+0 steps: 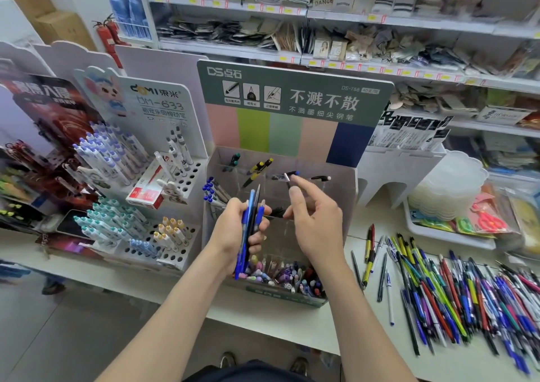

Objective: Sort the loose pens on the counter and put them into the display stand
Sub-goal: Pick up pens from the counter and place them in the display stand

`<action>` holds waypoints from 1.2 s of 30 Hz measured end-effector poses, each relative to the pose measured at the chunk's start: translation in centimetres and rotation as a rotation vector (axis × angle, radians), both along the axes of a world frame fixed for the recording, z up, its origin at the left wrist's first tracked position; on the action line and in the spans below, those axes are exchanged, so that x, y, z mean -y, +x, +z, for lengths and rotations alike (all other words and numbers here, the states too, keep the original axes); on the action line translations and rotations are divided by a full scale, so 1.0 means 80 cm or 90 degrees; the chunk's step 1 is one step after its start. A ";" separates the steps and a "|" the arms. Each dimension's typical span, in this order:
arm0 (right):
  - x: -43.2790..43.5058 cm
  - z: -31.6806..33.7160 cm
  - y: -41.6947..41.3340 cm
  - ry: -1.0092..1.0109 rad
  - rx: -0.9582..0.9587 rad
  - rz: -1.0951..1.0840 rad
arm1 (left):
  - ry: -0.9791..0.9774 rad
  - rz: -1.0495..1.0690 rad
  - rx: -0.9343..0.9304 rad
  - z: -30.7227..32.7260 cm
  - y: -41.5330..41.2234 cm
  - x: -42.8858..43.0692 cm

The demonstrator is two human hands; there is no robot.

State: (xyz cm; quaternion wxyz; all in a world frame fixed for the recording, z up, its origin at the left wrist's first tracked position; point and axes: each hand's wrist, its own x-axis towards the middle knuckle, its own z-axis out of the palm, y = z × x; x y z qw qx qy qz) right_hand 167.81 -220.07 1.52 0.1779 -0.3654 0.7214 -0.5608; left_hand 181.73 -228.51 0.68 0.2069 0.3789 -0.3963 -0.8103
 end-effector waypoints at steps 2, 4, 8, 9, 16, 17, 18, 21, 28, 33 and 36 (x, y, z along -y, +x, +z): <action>0.005 0.014 -0.008 0.006 -0.107 -0.051 | -0.008 0.014 -0.001 -0.001 0.001 0.002; 0.016 0.029 -0.018 0.067 -0.193 -0.088 | -0.024 0.029 -0.002 -0.002 0.001 0.003; 0.039 0.055 -0.039 0.214 -0.371 -0.073 | -0.053 0.041 -0.026 -0.004 0.002 0.006; 0.046 0.060 -0.044 0.214 -0.402 -0.049 | -0.059 0.037 -0.032 -0.004 0.003 0.006; 0.076 0.051 -0.048 0.174 -0.427 0.074 | -0.069 0.024 -0.054 0.000 0.007 0.006; 0.075 0.048 -0.047 0.140 -0.426 0.062 | -0.059 0.025 -0.063 0.001 0.008 0.007; 0.074 0.044 -0.047 0.106 -0.433 0.042 | -0.050 0.024 -0.072 0.000 0.009 0.008; 0.069 0.032 -0.041 0.011 -0.444 -0.031 | -0.050 0.029 -0.083 -0.003 0.013 0.010; 0.062 0.017 -0.033 0.019 -0.445 -0.106 | -0.096 0.106 -0.036 -0.008 0.016 0.012; 0.059 0.015 -0.022 0.063 -0.534 -0.080 | -0.097 0.151 -0.061 -0.011 0.016 0.016; 0.040 0.021 0.005 -0.082 -0.428 -0.099 | -0.069 0.174 -0.121 -0.010 0.020 0.020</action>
